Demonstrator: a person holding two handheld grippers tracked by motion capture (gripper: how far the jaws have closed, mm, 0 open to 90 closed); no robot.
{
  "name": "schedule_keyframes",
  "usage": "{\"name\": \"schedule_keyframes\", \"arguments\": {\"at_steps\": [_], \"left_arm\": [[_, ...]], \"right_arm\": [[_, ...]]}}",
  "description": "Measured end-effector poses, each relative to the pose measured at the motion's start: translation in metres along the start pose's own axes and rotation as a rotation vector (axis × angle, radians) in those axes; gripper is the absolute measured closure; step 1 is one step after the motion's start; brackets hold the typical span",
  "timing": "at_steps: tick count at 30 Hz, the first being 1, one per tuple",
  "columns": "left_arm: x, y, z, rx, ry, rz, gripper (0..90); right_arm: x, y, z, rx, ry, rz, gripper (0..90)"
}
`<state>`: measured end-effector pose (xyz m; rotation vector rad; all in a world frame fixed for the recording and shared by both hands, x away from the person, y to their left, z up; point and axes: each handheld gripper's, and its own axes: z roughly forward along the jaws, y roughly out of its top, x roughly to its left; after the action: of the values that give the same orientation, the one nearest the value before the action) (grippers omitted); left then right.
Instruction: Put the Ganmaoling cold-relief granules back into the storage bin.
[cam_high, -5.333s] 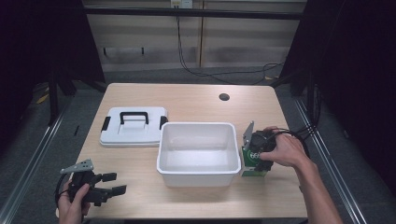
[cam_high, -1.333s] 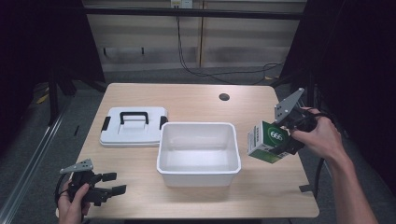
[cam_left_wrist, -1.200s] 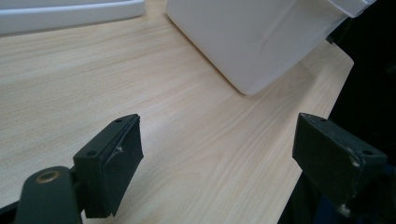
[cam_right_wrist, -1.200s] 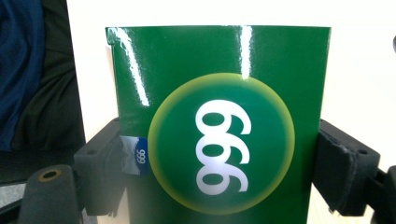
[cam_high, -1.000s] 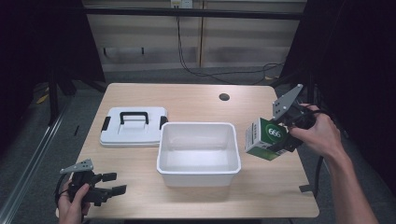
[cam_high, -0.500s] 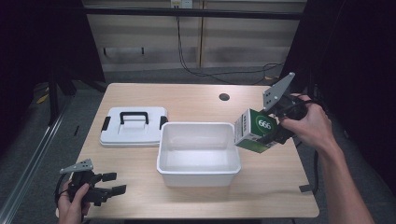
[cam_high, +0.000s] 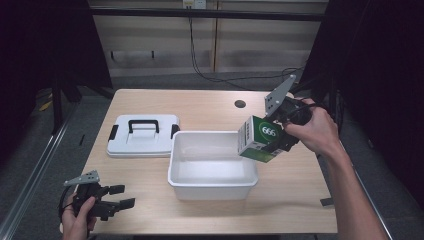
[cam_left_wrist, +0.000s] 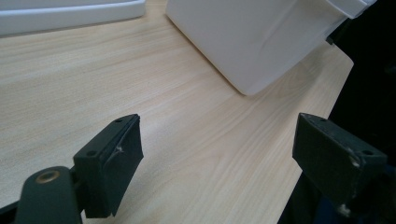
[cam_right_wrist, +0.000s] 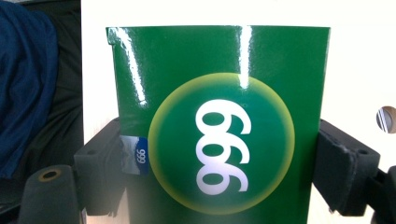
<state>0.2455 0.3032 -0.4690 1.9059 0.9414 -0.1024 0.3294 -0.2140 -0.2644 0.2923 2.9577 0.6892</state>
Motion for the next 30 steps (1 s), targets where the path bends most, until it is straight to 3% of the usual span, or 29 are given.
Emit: {"name": "schedule_keyframes", "arguments": {"at_steps": [12, 25, 30], "left_arm": [[0.0, 0.0, -0.001, -0.001, 0.0, 0.001, 16.0], [0.0, 0.0, 0.0, 0.0, -0.002, 0.0, 16.0], [0.0, 0.0, -0.001, -0.001, -0.003, 0.0, 16.0]], "right_arm": [[-0.002, 0.02, 0.013, 0.036, 0.024, -0.03, 16.2], [-0.005, 0.036, 0.045, 0.146, 0.057, -0.064, 16.1], [-0.005, 0.04, 0.054, 0.188, 0.067, -0.052, 16.1]]}}
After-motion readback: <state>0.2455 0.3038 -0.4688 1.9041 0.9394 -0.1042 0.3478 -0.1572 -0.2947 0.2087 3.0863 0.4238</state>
